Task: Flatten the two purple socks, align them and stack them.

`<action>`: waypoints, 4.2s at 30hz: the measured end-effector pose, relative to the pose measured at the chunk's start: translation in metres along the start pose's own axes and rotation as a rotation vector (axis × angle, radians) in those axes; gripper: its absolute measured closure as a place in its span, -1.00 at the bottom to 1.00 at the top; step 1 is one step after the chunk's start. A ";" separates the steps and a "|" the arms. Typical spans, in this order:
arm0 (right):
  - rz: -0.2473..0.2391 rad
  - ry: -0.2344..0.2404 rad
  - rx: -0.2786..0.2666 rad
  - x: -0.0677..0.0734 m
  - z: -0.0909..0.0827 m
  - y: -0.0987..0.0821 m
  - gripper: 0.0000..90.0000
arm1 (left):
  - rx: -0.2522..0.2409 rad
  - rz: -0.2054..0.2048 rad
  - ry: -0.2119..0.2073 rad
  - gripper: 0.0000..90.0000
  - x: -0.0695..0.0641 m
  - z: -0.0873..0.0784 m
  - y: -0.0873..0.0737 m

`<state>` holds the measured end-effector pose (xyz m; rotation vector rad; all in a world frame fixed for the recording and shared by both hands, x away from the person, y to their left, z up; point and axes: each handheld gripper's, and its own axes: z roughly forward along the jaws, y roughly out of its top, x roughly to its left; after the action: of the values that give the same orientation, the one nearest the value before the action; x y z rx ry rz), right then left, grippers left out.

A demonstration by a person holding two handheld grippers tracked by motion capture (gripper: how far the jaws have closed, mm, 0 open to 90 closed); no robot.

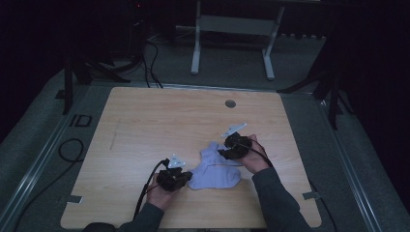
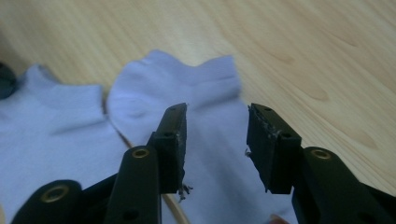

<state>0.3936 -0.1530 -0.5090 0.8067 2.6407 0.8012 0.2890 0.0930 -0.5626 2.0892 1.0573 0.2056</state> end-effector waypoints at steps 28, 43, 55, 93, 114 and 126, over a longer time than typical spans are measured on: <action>-0.022 0.104 0.126 0.008 0.047 0.018 0.18 | -0.003 0.001 -0.001 0.90 0.000 0.000 0.000; 0.101 0.061 0.112 -0.004 0.049 0.019 0.90 | -0.013 0.005 0.006 0.89 -0.002 0.001 -0.001; 0.137 0.049 0.067 -0.007 0.035 0.013 0.91 | -0.016 0.008 -0.010 0.81 -0.002 0.001 -0.001; 0.118 -0.023 -0.216 -0.005 -0.087 -0.023 0.90 | -0.037 0.035 0.013 0.72 -0.003 -0.005 0.000; 0.101 0.032 -0.290 0.016 -0.099 -0.023 0.90 | -0.027 0.032 0.017 0.72 -0.003 -0.003 -0.001; 0.091 0.040 -0.271 0.023 -0.088 -0.023 0.90 | -0.018 0.032 0.014 0.72 -0.003 -0.002 -0.001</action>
<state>0.3299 -0.1930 -0.4531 0.8472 2.4686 1.1800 0.2852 0.0920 -0.5614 2.0922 1.0277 0.2454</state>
